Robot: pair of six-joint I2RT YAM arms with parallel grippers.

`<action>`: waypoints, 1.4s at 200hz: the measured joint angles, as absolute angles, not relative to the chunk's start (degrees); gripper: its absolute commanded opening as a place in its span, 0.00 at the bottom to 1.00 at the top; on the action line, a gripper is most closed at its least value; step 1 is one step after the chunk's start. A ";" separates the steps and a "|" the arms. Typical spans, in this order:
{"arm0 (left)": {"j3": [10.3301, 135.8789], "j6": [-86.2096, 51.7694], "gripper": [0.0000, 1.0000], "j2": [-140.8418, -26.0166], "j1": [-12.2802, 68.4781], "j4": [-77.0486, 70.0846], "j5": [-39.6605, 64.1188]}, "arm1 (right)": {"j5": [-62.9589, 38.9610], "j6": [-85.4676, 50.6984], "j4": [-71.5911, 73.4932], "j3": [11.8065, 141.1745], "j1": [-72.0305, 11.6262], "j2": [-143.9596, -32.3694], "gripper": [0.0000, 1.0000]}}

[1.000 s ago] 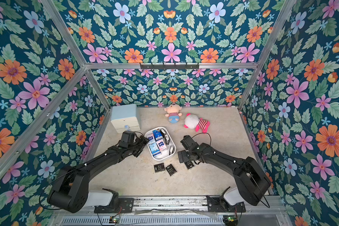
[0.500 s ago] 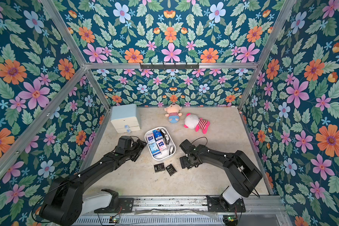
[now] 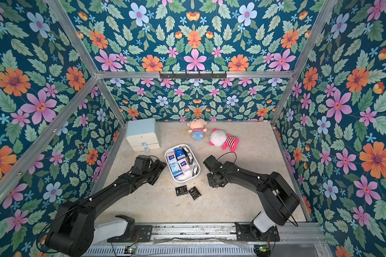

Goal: Put the pocket tissues into the storage box
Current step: Pick up the pocket tissues from the center of the board, then place the pocket tissues in the storage box.

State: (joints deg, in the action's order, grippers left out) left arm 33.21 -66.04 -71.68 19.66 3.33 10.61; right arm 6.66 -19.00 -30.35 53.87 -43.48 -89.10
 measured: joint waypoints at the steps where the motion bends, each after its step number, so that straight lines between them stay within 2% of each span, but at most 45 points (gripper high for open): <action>1: 33.34 -65.95 0.91 -71.81 19.64 3.33 10.66 | 6.72 -19.00 -30.41 54.04 -43.48 -89.08 0.45; 46: 37.95 -62.78 0.91 -74.78 19.09 3.46 11.77 | 9.32 -18.26 -31.22 63.70 -43.40 -88.25 0.45; 100: 37.76 -60.99 0.91 -73.95 16.29 5.19 12.82 | 4.34 -15.38 -24.56 72.69 -43.51 -92.09 0.45; 209: 31.53 -61.65 0.91 -64.79 14.68 6.33 12.03 | -5.96 -12.88 -12.58 73.76 -43.72 -101.62 0.45; 280: 30.85 -64.16 0.91 -61.25 14.61 8.19 9.96 | -7.44 -10.87 -8.62 73.10 -43.70 -105.78 0.45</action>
